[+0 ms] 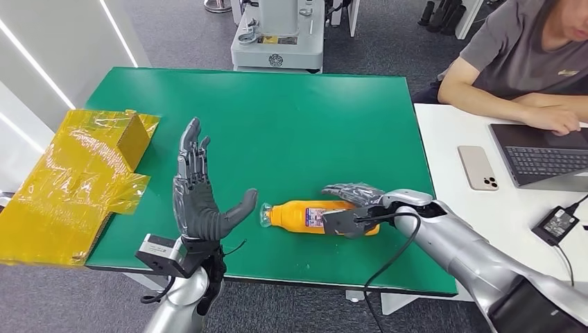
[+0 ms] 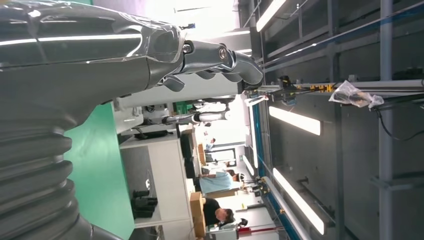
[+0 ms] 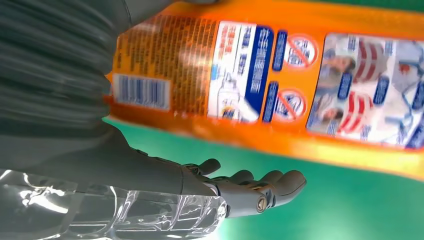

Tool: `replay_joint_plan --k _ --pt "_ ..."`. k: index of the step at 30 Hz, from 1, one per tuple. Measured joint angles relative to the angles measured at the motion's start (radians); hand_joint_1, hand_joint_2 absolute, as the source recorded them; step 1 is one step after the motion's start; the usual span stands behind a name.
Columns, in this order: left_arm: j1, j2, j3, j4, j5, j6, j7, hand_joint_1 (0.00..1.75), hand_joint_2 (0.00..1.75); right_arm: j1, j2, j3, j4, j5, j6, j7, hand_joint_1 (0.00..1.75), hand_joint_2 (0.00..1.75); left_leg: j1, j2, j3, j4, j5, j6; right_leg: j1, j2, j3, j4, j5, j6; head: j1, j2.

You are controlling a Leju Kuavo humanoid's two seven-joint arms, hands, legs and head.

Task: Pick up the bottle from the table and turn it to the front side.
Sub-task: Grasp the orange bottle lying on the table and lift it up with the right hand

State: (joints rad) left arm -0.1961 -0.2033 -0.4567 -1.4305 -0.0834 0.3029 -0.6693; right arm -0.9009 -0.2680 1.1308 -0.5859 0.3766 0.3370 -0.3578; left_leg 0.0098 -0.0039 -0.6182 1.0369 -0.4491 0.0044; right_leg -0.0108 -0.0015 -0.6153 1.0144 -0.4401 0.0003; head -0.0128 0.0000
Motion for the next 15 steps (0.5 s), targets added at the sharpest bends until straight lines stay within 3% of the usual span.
replay_joint_plan --k 13,14,15 --pt "0.008 0.000 0.000 0.000 -0.007 -0.010 0.003 0.00 1.75 0.063 -0.036 0.003 -0.011 0.023 -0.047 0.037 0.00 1.75 0.000 0.000 0.001 0.000 0.000 0.000 0.000 0.000 0.001 -0.001 0.000 0.000 0.000 0.000" --pt "0.008 0.000 0.000 0.000 -0.007 -0.011 0.005 0.00 1.75 0.067 -0.041 0.000 -0.016 0.024 -0.047 0.039 0.07 1.75 0.000 0.000 0.001 0.000 0.000 0.000 0.000 0.000 0.001 -0.001 0.000 0.000 0.000 0.000" --pt "0.008 0.000 0.000 0.000 -0.007 -0.012 0.008 0.00 1.75 0.071 -0.045 -0.004 -0.021 0.025 -0.048 0.041 0.42 1.75 0.000 0.000 0.002 0.000 0.000 0.000 0.000 0.000 0.002 -0.001 0.000 0.000 0.000 0.000"
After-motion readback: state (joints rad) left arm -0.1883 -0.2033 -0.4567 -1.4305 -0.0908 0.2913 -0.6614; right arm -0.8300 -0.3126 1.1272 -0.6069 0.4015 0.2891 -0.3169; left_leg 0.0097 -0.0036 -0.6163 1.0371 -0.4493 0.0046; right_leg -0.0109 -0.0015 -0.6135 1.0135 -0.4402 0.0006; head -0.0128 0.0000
